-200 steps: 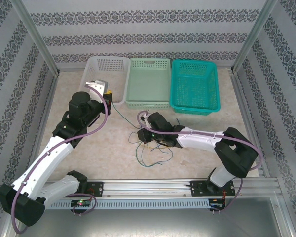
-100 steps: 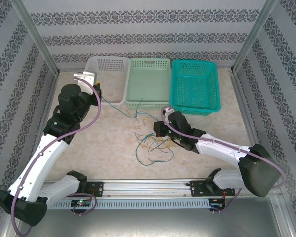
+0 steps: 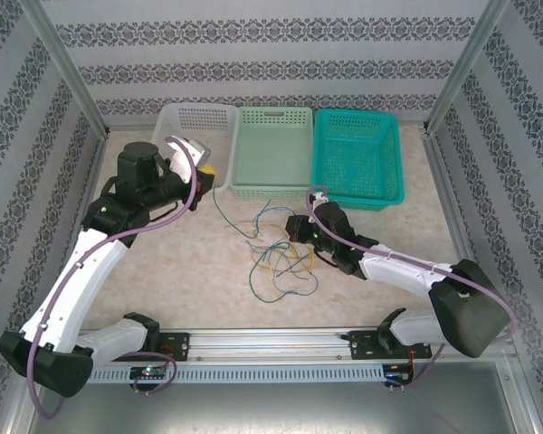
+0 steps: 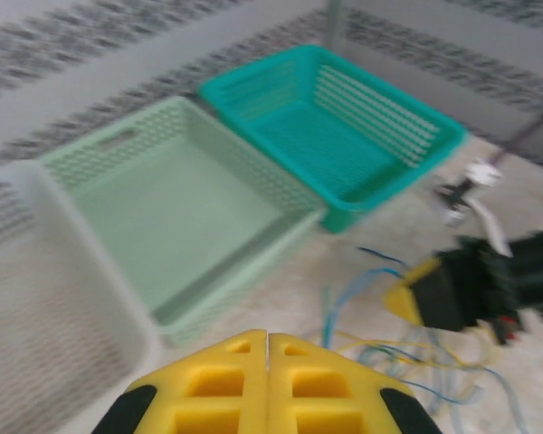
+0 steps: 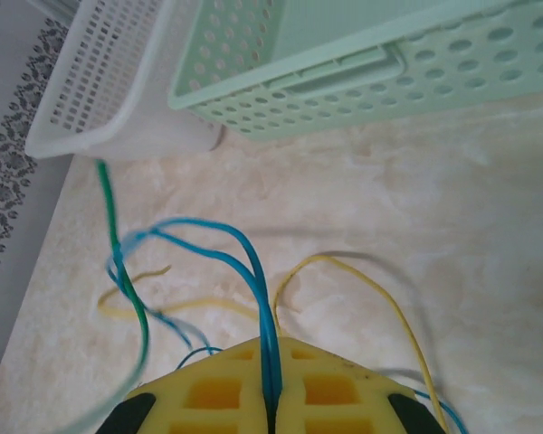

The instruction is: Untangle the cables

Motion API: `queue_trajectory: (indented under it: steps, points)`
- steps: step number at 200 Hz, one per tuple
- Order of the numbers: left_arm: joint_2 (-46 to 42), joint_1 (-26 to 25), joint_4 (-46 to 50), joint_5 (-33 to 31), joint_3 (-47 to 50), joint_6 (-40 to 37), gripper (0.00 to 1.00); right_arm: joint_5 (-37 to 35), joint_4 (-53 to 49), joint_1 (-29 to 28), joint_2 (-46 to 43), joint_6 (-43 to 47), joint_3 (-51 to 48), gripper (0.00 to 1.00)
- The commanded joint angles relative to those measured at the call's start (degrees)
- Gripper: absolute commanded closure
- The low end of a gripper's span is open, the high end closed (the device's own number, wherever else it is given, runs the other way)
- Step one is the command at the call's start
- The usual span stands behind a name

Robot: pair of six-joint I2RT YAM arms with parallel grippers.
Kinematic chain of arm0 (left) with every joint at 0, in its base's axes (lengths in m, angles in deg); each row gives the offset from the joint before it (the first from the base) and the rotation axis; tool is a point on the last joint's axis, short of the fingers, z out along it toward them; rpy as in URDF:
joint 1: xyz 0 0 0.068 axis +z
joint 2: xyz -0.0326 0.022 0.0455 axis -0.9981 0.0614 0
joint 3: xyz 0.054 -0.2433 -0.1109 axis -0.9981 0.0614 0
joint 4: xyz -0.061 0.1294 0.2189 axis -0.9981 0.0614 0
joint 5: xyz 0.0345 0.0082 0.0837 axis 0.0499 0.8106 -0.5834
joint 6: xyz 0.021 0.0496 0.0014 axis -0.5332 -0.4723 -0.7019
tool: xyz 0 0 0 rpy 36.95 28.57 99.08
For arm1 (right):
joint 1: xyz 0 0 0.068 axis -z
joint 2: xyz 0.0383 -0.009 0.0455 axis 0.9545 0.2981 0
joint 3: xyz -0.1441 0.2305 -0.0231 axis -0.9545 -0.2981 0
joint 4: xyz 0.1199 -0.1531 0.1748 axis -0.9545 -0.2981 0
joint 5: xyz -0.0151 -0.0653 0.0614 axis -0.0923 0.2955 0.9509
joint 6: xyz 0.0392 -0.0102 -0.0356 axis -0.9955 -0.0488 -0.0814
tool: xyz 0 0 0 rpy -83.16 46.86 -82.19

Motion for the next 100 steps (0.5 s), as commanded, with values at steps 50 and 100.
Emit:
queue_trajectory:
  steps: [50, 100]
  points:
    - [3.9, 0.3, 6.3, 15.7, -2.2, 1.3, 1.00, 1.6, 8.7, -2.1, 4.0, 1.6, 4.5, 1.00]
    - [2.9, 0.3, -3.2, -4.9, 2.2, 10.2, 1.00, 10.5, 10.8, -5.8, 4.3, 8.5, 7.0, 1.00]
